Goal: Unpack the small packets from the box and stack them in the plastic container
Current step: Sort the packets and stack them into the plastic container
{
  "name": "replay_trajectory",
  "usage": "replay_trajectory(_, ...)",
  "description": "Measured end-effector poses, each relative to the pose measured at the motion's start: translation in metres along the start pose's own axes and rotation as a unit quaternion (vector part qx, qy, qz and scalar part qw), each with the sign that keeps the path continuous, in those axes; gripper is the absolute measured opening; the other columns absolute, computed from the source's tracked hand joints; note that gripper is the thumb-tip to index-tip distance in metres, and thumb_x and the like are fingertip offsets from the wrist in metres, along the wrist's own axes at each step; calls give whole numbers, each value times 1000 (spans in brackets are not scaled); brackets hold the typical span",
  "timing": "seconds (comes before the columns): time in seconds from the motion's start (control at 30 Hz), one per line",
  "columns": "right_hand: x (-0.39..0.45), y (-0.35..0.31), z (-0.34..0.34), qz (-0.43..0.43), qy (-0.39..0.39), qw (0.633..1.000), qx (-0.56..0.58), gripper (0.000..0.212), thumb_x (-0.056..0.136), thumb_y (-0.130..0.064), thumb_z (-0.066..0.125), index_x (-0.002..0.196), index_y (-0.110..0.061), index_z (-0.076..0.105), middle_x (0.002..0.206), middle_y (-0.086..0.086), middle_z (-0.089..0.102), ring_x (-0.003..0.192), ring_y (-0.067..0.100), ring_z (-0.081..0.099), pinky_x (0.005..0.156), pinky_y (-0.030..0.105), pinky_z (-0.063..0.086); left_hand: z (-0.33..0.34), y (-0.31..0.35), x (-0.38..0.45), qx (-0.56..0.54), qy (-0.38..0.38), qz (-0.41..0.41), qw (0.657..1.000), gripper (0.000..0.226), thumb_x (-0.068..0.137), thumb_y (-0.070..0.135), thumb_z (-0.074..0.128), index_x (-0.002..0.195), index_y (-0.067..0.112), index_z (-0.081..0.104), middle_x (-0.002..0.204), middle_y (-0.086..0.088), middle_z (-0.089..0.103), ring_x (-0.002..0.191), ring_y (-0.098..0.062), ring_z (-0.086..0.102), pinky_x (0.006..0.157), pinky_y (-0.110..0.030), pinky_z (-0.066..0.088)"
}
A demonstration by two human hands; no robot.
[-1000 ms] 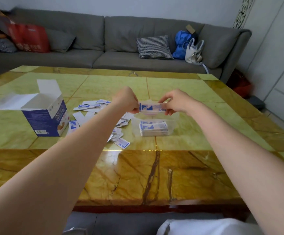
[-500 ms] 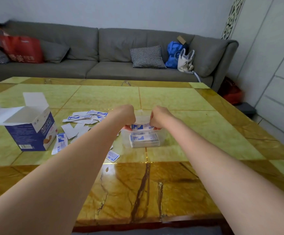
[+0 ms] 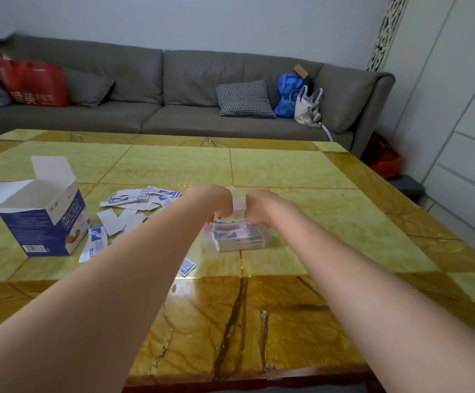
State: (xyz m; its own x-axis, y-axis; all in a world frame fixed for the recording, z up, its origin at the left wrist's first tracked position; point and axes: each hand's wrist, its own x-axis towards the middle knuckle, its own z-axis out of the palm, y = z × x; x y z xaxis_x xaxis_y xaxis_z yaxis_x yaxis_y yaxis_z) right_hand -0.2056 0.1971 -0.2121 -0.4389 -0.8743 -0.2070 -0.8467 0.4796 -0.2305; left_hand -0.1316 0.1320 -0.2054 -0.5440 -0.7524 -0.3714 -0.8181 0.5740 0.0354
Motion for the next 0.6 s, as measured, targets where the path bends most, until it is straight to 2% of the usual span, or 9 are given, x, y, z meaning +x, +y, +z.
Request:
replay_trajectory(0.1, -1, -3, -3, 14, -30, 999, -12, 33, 91, 0, 36, 119, -1, 55, 104, 13, 52, 89, 29, 55, 70, 29, 43, -1, 1, -1, 13, -16, 6, 1000, 22, 96, 13, 35, 108, 4, 52, 95, -10, 60, 56, -17, 46, 74, -28, 43)
replay_trajectory(0.2, -1, -6, -6, 14, -70, 996, -44, 28, 93, 0, 35, 115, 0, 52, 106, 14, 48, 109, 29, 58, 59, 25, 42, -2, -1, 1, 18, -21, 7, 1000, 18, 96, 18, 38, 93, 4, 48, 84, -6, 58, 51, -16, 42, 71, -27, 40)
replay_trajectory(0.27, -1, -7, -8, 3, -87, 994, -63, 22, 93, 0, 34, 106, -2, 51, 108, 15, 48, 112, 31, 58, 52, 24, 35, -1, -2, 3, 12, -23, 1, 1000, 23, 96, 21, 40, 85, 3, 49, 72, -3, 55, 50, -16, 42, 70, -27, 40)
replay_trajectory(0.33, -2, -8, -8, -3, -96, 993, -74, 15, 93, 0, 33, 99, -3, 46, 110, 16, 49, 112, 31, 58, 52, 24, 35, -2, -2, 4, 4, -25, -4, 1000, 27, 95, 23, 42, 78, 4, 51, 69, -3, 54, 51, -17, 43, 71, -28, 40)
replay_trajectory(0.37, -2, -8, -8, -3, -98, 992, -78, 13, 93, 0, 33, 97, -3, 45, 107, 15, 48, 112, 31, 58, 52, 24, 35, -3, -1, 3, 0, -28, -4, 1000, 27, 95, 23, 42, 80, 3, 53, 71, -4, 55, 53, -18, 45, 72, -28, 40)
replay_trajectory(0.47, -4, -9, -10, 5, -105, 990, -90, 20, 94, -2, 33, 106, -2, 49, 104, 11, 44, 112, 31, 58, 52, 24, 35, -2, -1, 2, -21, -37, -6, 999, 31, 96, 24, 43, 110, -1, 54, 80, -8, 58, 57, -20, 48, 72, -27, 42)
replay_trajectory(0.53, -4, -11, -11, 10, -114, 988, -102, 32, 95, -3, 34, 122, 1, 49, 113, 13, 48, 113, 30, 58, 52, 24, 35, -2, -1, 3, -52, -56, -23, 997, 39, 96, 26, 44, 122, -2, 49, 85, -11, 62, 56, -18, 56, 60, -23, 44)
replay_trajectory(0.6, -5, -13, -12, 11, -126, 986, -108, 35, 96, -3, 33, 129, 2, 45, 128, 15, 48, 115, 30, 56, 53, 24, 35, -1, -1, 5, -85, -73, -36, 993, 44, 96, 27, 44, 129, -2, 44, 100, -14, 64, 75, -23, 69, 47, -18, 42)
